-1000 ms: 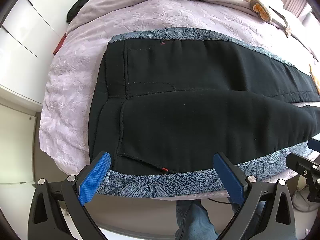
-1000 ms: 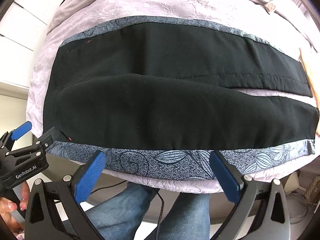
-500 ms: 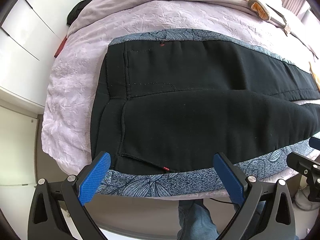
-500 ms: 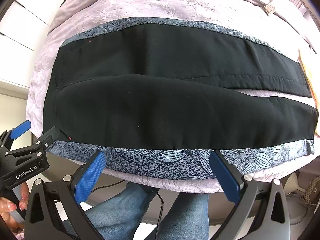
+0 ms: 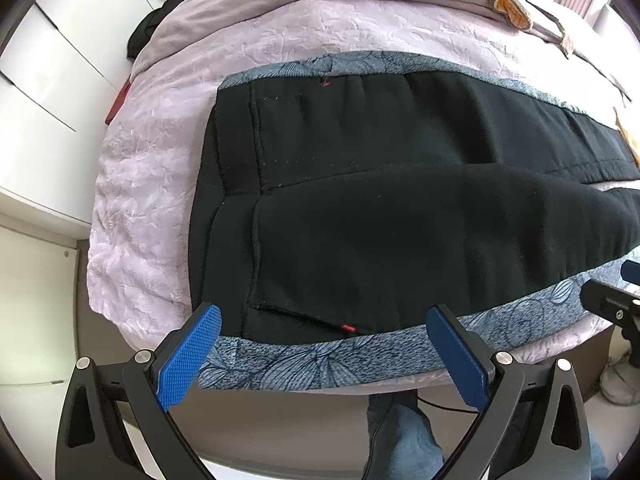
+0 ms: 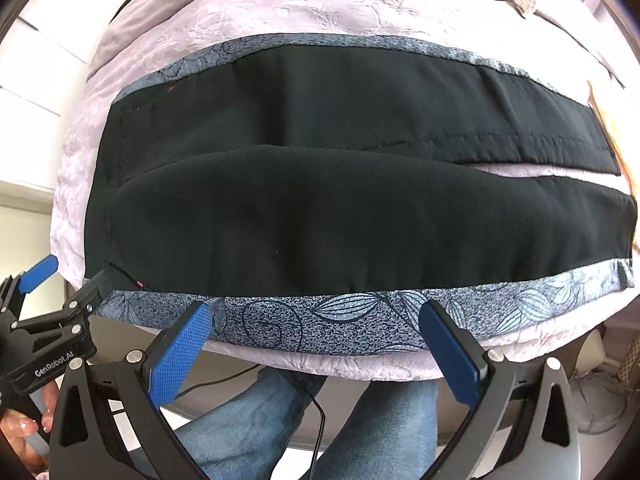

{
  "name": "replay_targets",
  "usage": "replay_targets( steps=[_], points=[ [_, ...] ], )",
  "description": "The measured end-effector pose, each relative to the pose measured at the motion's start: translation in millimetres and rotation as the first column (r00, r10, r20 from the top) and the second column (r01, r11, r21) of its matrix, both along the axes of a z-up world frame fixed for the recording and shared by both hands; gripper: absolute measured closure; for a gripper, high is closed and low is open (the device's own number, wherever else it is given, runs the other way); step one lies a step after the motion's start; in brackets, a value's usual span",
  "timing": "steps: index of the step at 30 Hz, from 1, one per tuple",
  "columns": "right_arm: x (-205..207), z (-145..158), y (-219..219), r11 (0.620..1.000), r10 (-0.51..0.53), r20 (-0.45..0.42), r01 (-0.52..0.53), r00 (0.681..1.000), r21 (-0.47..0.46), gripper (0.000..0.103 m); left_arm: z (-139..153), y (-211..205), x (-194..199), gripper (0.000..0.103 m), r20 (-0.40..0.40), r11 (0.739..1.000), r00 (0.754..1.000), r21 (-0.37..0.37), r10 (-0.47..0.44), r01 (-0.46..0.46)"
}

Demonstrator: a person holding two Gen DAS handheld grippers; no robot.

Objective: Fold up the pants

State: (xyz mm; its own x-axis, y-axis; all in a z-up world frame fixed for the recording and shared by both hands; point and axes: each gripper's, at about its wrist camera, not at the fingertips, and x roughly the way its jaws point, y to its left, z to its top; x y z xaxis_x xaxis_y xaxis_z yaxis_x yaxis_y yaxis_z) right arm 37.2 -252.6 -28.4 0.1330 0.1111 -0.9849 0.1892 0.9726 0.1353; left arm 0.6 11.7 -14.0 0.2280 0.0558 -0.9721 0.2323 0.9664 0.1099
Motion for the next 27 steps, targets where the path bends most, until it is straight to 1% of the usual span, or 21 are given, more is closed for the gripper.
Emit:
replay_targets(
  steps=[4, 9, 15, 20, 27],
  points=[
    [-3, -2, -1, 1.0, -0.019, -0.006, 0.019, 1.0, 0.015, 0.0, 1, 5, -2, 0.0, 0.003, 1.0, 1.0, -0.009, 0.016, -0.016],
    [-4, -5, -2, 1.0, -0.007, -0.013, 0.007, 1.0, 0.013, 0.0, -2, 7, -4, 0.0, -0.002, 0.999, 0.999, -0.018, 0.045, -0.045],
    [-6, -5, -5, 1.0, 0.006, -0.006, -0.005, 1.0, 0.02, 0.0, -5, 2, -7, 0.0, 0.001, 0.998, 0.998, -0.007, 0.057, -0.057],
    [-11, -7, -11, 0.999, 0.006, 0.0, -0.006, 1.0, 0.036, 0.0, -10, -1, -11, 0.0, -0.02, 0.997, 0.997, -0.001, 0.079, -0.079],
    [-20, -14, -16, 0.998, -0.005, 0.0, 0.005, 1.0, 0.061, 0.0, -16, -3, -23, 0.0, -0.022, 0.997, 0.997, 0.017, 0.076, -0.076]
  ],
)
